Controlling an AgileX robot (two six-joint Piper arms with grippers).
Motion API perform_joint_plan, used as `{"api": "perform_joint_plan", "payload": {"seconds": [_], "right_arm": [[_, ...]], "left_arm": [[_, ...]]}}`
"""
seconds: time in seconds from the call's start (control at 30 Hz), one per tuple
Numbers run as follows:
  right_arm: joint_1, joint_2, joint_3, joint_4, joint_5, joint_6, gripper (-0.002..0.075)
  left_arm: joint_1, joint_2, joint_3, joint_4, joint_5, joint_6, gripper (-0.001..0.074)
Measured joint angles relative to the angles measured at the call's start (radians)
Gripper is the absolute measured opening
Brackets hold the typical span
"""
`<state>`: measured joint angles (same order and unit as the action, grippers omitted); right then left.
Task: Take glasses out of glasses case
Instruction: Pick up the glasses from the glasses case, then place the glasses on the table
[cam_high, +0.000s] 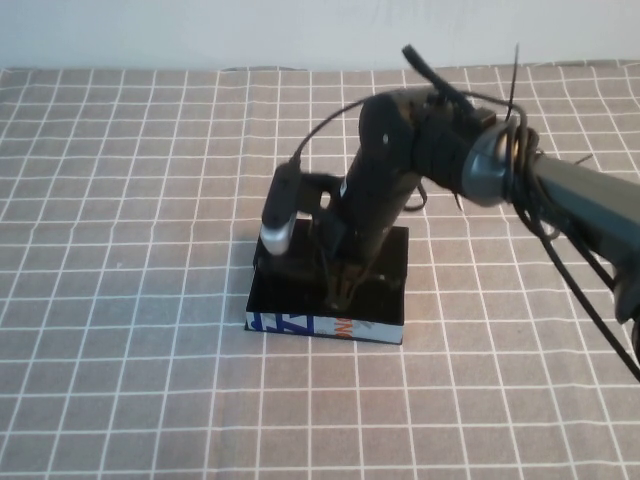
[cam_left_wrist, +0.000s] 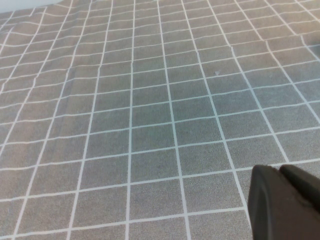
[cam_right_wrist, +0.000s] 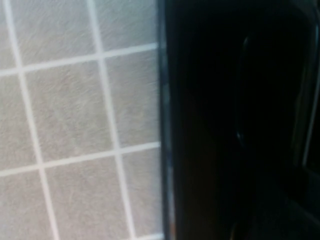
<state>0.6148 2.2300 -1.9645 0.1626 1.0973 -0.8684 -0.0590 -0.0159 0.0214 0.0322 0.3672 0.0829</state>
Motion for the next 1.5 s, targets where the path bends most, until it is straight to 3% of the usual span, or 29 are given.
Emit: {"api": "perform_joint_plan", "payload": {"seconds": [0.3, 0.6, 1.03, 1.23, 1.5], "right_arm": [[-0.034, -0.103, -0.104, -0.075, 0.122, 0.305, 0.0053], [-0.167, -0.346, 0.182, -0.061, 0.13, 0.626, 0.0053], [-0.168, -0.712, 0.884, -0.037, -0.286, 1.09, 0.0053], [-0.168, -0.707, 1.028, -0.037, -0.363, 1.305, 0.0053], [-0.168, -0.623, 1.037, -0.048, -0.467, 1.347, 0.0056]], "left_arm": [[0.0, 0.0, 0.0, 0.0, 0.0, 0.0, -0.0004], [0.0, 0.0, 0.0, 0.0, 0.0, 0.0, -0.0004], [0.0, 0.0, 0.0, 0.0, 0.0, 0.0, -0.0004], [0.0, 0.0, 0.0, 0.0, 0.0, 0.0, -0.0004], [0.0, 0.0, 0.0, 0.0, 0.0, 0.0, -0.0005]]}}
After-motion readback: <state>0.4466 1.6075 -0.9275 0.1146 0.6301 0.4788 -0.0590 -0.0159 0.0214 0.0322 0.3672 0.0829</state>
